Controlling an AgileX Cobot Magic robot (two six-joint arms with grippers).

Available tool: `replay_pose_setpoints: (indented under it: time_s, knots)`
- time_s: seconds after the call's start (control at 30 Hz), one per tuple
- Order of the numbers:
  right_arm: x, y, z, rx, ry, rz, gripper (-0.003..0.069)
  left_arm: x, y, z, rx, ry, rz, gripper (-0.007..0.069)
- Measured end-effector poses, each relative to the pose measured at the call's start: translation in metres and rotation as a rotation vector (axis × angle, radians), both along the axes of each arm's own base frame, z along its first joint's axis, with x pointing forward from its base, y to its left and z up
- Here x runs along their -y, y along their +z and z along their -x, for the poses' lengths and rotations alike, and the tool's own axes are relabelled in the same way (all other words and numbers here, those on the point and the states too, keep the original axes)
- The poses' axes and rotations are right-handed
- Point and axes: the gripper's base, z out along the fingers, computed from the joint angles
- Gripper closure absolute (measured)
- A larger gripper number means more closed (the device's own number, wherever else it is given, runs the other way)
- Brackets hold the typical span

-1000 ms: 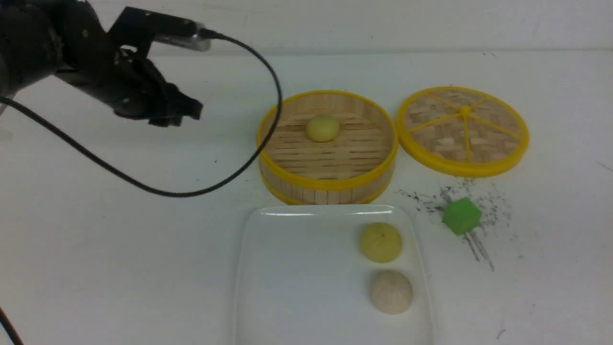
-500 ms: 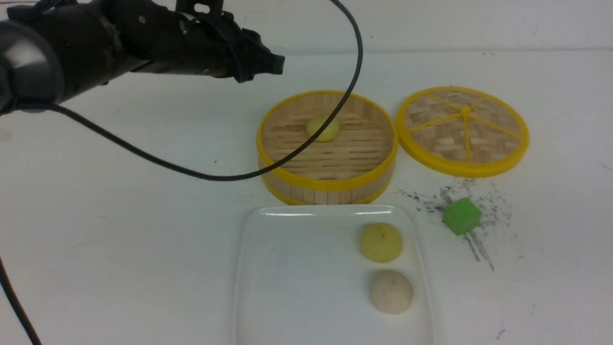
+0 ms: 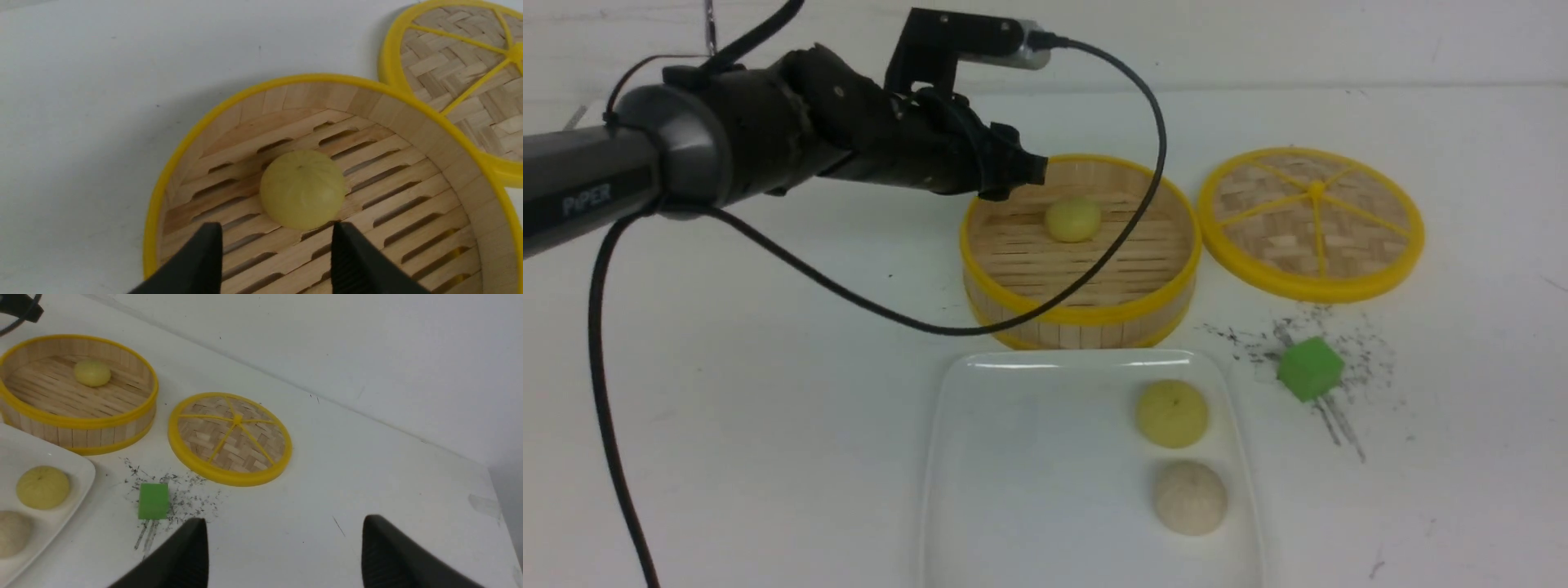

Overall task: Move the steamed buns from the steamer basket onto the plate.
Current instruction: Use the left arm to grab the steamed stuffed bun that is closest to it

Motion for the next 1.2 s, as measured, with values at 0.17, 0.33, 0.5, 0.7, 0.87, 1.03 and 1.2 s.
replay_pose_setpoints:
  time_s: [0.17,0.33,0.5,0.7,0.87,1.03,1.2]
  knots:
    - [0.0,-0.002,0.001,-0.019,0.004,-0.005,0.0164,0.011,0.004,-0.012,-0.044,-0.048,0.039,0.0235]
    - [0.0,-0.005,0.001,-0.054,-0.001,0.001,0.0164,0.02,0.014,-0.022,-0.069,-0.098,0.057,0.0247]
    - [0.001,-0.007,0.002,-0.076,-0.004,0.004,0.0164,0.018,0.033,-0.026,-0.067,-0.109,0.038,0.0256]
    - [0.001,-0.007,0.002,-0.08,-0.005,0.005,0.0164,0.003,0.049,-0.033,-0.101,-0.021,-0.029,0.0288]
    - [0.0,-0.007,0.002,-0.079,-0.004,0.004,0.0164,0.005,0.027,-0.039,-0.168,-0.024,-0.063,0.0307]
    - [0.0,-0.007,0.002,-0.079,-0.004,0.004,0.0164,0.012,0.002,-0.044,-0.227,-0.076,-0.067,0.032]
    - [0.0,-0.007,0.002,-0.079,-0.002,0.001,0.0164,0.018,-0.012,-0.046,-0.247,-0.135,-0.052,0.0321]
